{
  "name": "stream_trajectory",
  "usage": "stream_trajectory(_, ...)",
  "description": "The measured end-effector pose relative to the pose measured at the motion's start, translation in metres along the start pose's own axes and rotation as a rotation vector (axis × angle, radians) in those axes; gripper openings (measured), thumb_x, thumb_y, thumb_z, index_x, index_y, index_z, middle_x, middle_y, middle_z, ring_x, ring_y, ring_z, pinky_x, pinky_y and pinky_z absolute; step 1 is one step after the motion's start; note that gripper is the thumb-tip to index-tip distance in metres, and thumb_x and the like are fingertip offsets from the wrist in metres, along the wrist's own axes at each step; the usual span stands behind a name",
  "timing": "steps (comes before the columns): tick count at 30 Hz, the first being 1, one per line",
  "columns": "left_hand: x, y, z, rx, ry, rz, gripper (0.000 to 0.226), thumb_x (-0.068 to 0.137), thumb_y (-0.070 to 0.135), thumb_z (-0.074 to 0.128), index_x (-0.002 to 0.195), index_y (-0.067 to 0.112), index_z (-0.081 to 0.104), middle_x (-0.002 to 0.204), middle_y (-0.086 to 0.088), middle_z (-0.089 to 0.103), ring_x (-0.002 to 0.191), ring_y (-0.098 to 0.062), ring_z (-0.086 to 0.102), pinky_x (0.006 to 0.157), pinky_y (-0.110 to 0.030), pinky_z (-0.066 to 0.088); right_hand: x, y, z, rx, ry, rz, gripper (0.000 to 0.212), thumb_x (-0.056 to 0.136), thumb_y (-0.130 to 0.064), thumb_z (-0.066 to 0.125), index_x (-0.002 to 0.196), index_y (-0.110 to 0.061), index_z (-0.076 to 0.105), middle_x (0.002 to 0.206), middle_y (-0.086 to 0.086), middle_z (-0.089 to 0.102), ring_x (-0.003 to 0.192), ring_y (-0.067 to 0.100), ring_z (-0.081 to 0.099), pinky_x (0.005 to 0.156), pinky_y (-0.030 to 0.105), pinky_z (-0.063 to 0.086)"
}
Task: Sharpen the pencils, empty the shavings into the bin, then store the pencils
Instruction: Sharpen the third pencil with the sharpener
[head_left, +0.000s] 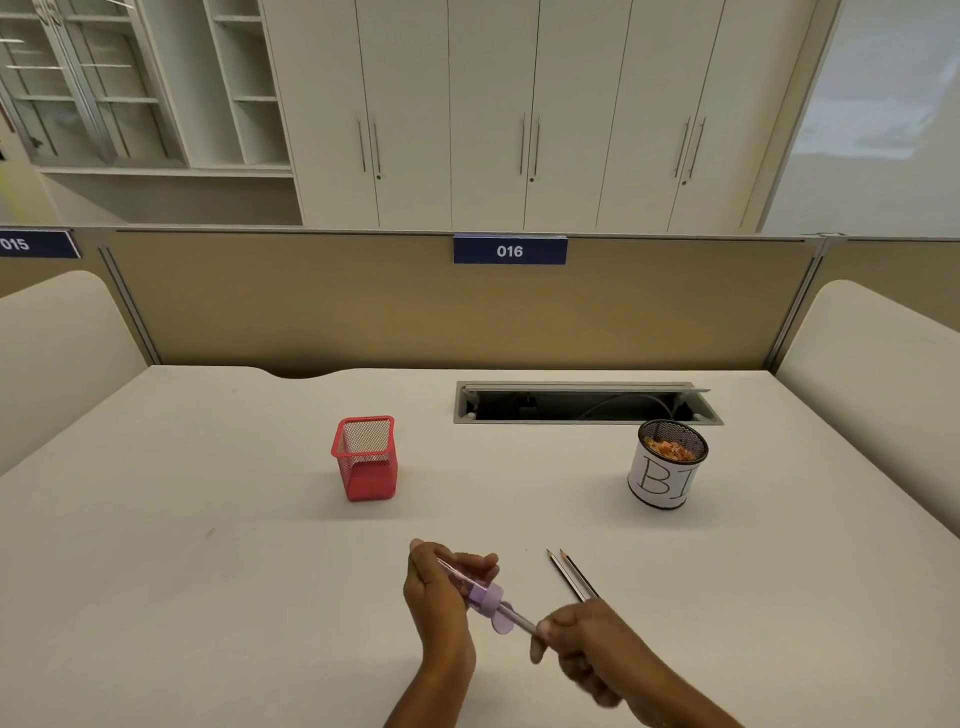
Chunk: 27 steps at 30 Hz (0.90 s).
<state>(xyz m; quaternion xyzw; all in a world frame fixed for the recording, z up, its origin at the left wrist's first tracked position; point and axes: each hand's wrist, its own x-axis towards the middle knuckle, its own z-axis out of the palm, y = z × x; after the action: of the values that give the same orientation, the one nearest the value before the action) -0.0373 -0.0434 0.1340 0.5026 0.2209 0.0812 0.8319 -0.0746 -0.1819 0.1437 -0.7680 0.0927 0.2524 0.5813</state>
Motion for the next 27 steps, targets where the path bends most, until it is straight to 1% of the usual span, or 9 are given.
stream_trajectory(2,-0.001,-0.003,-0.002,-0.054,-0.019,-0.04,0.041,0.102,0.023,0.024,0.071,0.006,0.044,0.053,-0.009,0.06,0.044,-0.014,0.065,0.051,-0.025,0.052,-0.004,0.004,-0.004,0.261,-0.192,0.177,0.033,0.092,-0.022,0.044,0.065,-0.016,0.062,0.041,-0.008,0.027,0.032,0.004,0.019,0.031,0.013,0.013)
stream_trajectory(5,0.002,-0.003,0.002,-0.161,-0.062,-0.127,0.038,0.1,0.021,0.03,0.067,0.008,0.044,0.042,0.001,0.053,0.04,-0.011,0.06,0.059,-0.029,0.047,-0.003,0.011,0.001,0.365,-0.249,0.19,0.029,0.092,-0.028,0.046,0.076,-0.012,0.064,0.042,-0.006,0.031,0.032,0.003,0.022,0.03,0.011,0.016)
stream_trajectory(10,0.017,0.0,0.004,-0.345,-0.042,-0.255,0.039,0.098,0.025,0.041,0.061,0.011,0.04,0.039,0.003,0.046,0.033,-0.01,0.047,0.053,-0.025,0.045,0.006,0.025,0.006,-0.14,0.138,-0.26,0.013,0.08,-0.024,0.065,0.072,-0.025,0.054,0.038,-0.008,0.049,0.038,0.003,0.042,0.047,0.013,0.033)
stream_trajectory(13,0.016,0.0,0.004,-0.413,-0.03,-0.316,0.036,0.098,0.024,0.04,0.064,0.012,0.039,0.036,0.002,0.046,0.03,-0.011,0.048,0.046,-0.021,0.048,0.018,0.035,-0.003,-0.698,0.474,-0.628,0.004,0.083,-0.031,0.05,0.079,-0.029,0.048,0.047,-0.01,0.053,0.059,0.006,0.045,0.049,0.01,0.03)
stream_trajectory(17,0.012,0.003,0.01,-0.456,0.0,-0.325,0.031,0.095,0.009,0.031,0.065,0.013,0.038,0.033,0.002,0.044,0.027,-0.012,0.045,0.042,-0.016,0.046,0.023,0.037,0.002,-0.987,0.785,-0.881,0.035,0.1,-0.031,0.018,0.079,-0.025,0.045,0.048,-0.005,0.052,0.046,0.011,0.045,0.036,0.02,0.031)
stream_trajectory(21,0.009,0.01,0.018,-0.418,-0.009,-0.275,0.029,0.089,0.005,0.026,0.062,0.013,0.034,0.033,0.003,0.039,0.027,-0.011,0.037,0.053,-0.027,0.035,0.015,0.027,0.011,-0.947,0.627,-0.665,0.037,0.095,-0.04,0.026,0.071,-0.023,0.048,0.042,-0.009,0.05,0.035,0.007,0.044,0.035,0.016,0.029)
stream_trajectory(23,0.01,0.011,0.019,-0.423,-0.022,-0.284,0.03,0.09,0.005,0.027,0.062,0.014,0.034,0.032,0.004,0.037,0.026,-0.01,0.035,0.047,-0.023,0.035,0.013,0.016,0.012,-0.685,0.446,-0.445,0.023,0.084,-0.039,0.043,0.071,-0.024,0.057,0.04,-0.013,0.05,0.043,0.005,0.046,0.045,0.015,0.028)
stream_trajectory(24,0.011,0.011,0.018,-0.433,-0.026,-0.298,0.03,0.09,0.006,0.027,0.062,0.014,0.033,0.032,0.004,0.036,0.026,-0.009,0.033,0.042,-0.019,0.035,0.011,0.01,0.011,-0.452,0.307,-0.325,0.026,0.08,-0.034,0.049,0.058,-0.026,0.061,0.037,-0.011,0.048,0.04,0.006,0.042,0.046,0.015,0.026)
stream_trajectory(27,0.01,0.007,0.014,-0.454,-0.04,-0.344,0.029,0.089,0.006,0.028,0.061,0.014,0.033,0.032,0.005,0.033,0.025,-0.008,0.031,0.035,-0.011,0.032,0.002,-0.004,0.002,0.118,0.005,0.037,0.034,0.083,-0.023,0.053,0.051,-0.017,0.063,0.036,-0.01,0.034,0.031,0.005,0.024,0.036,0.015,0.019)
